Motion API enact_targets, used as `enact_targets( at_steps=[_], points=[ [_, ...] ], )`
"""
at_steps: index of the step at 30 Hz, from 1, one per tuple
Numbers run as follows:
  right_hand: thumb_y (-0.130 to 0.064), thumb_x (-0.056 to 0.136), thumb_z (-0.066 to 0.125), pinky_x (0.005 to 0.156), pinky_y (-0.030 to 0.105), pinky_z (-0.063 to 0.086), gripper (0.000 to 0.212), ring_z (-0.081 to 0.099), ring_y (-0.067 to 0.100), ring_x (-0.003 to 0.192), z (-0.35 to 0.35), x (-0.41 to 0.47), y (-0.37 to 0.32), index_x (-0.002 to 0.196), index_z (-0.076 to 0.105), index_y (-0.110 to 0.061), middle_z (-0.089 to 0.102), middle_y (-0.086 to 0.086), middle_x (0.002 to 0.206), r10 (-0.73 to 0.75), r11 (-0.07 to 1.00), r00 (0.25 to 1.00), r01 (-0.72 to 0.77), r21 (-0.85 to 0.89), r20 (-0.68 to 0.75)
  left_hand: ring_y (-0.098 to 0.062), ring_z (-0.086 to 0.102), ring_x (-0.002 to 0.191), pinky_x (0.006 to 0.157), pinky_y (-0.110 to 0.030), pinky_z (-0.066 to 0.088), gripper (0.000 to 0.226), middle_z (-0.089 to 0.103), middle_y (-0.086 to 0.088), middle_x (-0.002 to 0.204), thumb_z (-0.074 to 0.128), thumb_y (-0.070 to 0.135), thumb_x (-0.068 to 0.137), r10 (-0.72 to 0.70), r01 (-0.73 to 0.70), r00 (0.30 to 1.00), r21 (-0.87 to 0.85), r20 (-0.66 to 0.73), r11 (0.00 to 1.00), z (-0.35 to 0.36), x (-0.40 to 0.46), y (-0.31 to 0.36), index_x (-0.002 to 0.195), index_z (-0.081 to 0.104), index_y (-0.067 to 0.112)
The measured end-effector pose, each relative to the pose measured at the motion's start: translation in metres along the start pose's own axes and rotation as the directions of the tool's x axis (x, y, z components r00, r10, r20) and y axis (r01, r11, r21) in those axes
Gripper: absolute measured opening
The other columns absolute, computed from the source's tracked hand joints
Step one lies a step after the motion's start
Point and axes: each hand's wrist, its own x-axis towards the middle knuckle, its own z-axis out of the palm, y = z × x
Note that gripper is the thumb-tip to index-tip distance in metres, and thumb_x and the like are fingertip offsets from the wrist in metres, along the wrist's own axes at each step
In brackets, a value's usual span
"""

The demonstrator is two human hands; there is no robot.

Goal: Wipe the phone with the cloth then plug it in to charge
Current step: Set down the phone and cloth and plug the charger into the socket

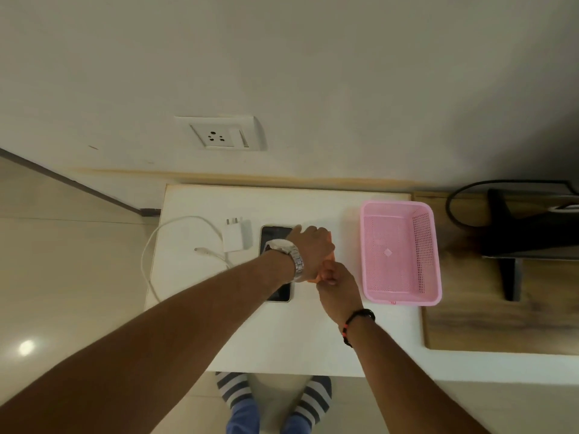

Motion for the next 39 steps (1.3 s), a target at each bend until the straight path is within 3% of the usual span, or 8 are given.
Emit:
enact_targets(
  at_steps=[5,10,14,18,26,31,35,39],
  points=[
    [0.000,0.096,0.056,0.086,0.043,0.056,0.019,0.067,0.034,0.094,0.005,-0.030,-0.020,0.104,0.070,-0.011,0.071,0.015,0.100,-0.057,0.954,0.993,0.085,0.287,-0.105,-0.021,0.062,0.114,0.101,-0.037,0.051,0.032,0.066,-0.006,0.124,0.062,0.015,0.094,-0.429,0.035,0.838,-0.751,-0.337,0.659,-0.009,-0.051,-0.020,0.126,0.069,0.012],
    [-0.015,0.103,0.054,0.099,0.033,0.056,0.027,0.069,0.011,0.107,0.039,-0.043,-0.064,0.126,0.067,-0.016,0.072,-0.001,0.116,-0.106,0.932,0.987,0.056,0.357,0.123,-0.027,0.070,0.106,0.099,-0.046,0.058,0.026,0.074,-0.011,0.118,0.059,0.009,0.097,-0.859,0.056,0.504,-0.996,0.085,-0.066,0.001,-0.109,-0.084,0.118,0.074,0.008],
    [-0.008,0.103,0.049,0.111,0.030,0.045,0.036,0.059,0.015,0.126,0.070,-0.028,-0.100,0.137,0.059,-0.012,0.063,0.001,0.134,-0.125,0.958,0.972,0.066,0.280,0.198,-0.027,0.066,0.096,0.092,-0.047,0.060,0.028,0.071,-0.016,0.117,0.058,0.006,0.097,-0.821,0.060,0.484,-0.947,0.304,-0.315,0.020,-0.134,-0.123,0.121,0.071,0.003],
    [-0.009,0.101,0.043,0.091,0.014,0.040,0.039,0.052,0.010,0.117,0.094,-0.010,-0.125,0.137,0.057,-0.015,0.054,-0.006,0.123,-0.051,0.988,0.968,0.012,0.156,0.246,-0.029,0.064,0.098,0.095,-0.051,0.059,0.030,0.069,-0.019,0.114,0.055,0.004,0.099,-0.762,0.092,0.540,-0.925,0.358,-0.369,0.028,-0.135,-0.134,0.125,0.067,-0.002],
    [-0.004,0.094,0.038,0.055,0.025,0.027,0.023,0.034,0.015,0.063,0.112,0.005,-0.143,0.073,0.034,-0.013,0.035,0.001,0.075,0.022,0.999,0.977,-0.014,-0.040,0.210,-0.039,0.070,0.103,0.094,-0.054,0.060,0.023,0.071,-0.024,0.111,0.051,0.005,0.098,-0.695,0.223,0.609,-0.924,0.381,-0.312,0.030,-0.120,-0.136,0.108,0.071,-0.001],
    [-0.002,0.094,0.039,0.059,0.026,0.035,0.018,0.043,0.017,0.069,0.115,0.004,-0.146,0.078,0.047,-0.003,0.046,0.008,0.081,0.054,0.997,0.973,-0.041,-0.060,0.223,-0.045,0.069,0.112,0.093,-0.053,0.059,0.015,0.070,-0.021,0.105,0.051,0.004,0.094,-0.672,0.369,0.663,-0.925,0.330,-0.090,0.036,-0.116,-0.133,0.093,0.067,0.002],
    [0.002,0.094,0.038,0.083,0.044,0.052,0.030,0.058,0.043,0.096,0.112,0.004,-0.142,0.115,0.055,0.016,0.058,0.031,0.105,0.002,1.000,0.984,-0.006,0.024,0.180,-0.041,0.070,0.107,0.093,-0.053,0.060,0.019,0.072,-0.017,0.108,0.069,0.021,0.092,-0.706,0.321,0.628,-0.935,0.328,-0.150,0.037,-0.113,-0.128,0.099,0.072,0.004],
    [-0.001,0.098,0.040,0.063,0.006,0.049,0.027,0.061,0.010,0.089,0.105,-0.008,-0.149,0.109,0.061,-0.014,0.061,-0.002,0.101,-0.090,0.984,0.982,0.062,0.170,0.166,-0.029,0.072,0.098,0.084,-0.044,0.064,0.057,0.066,-0.016,0.127,0.081,0.031,0.087,-0.719,0.156,0.606,-0.937,0.341,-0.312,0.029,-0.118,-0.132,0.131,0.058,0.003]
  ],
)
